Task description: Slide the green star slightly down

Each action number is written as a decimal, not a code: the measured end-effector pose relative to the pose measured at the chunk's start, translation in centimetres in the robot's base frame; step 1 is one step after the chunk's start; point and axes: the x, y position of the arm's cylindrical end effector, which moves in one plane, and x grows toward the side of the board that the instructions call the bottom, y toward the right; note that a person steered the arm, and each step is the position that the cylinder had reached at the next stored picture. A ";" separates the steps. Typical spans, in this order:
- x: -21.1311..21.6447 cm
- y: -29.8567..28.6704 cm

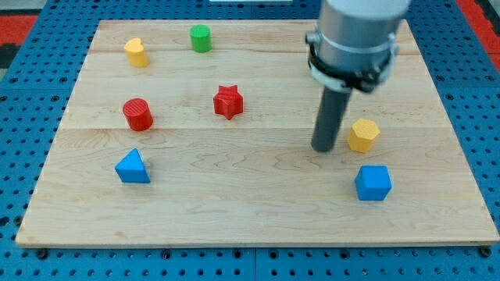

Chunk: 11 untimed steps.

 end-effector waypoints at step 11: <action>-12.8 2.0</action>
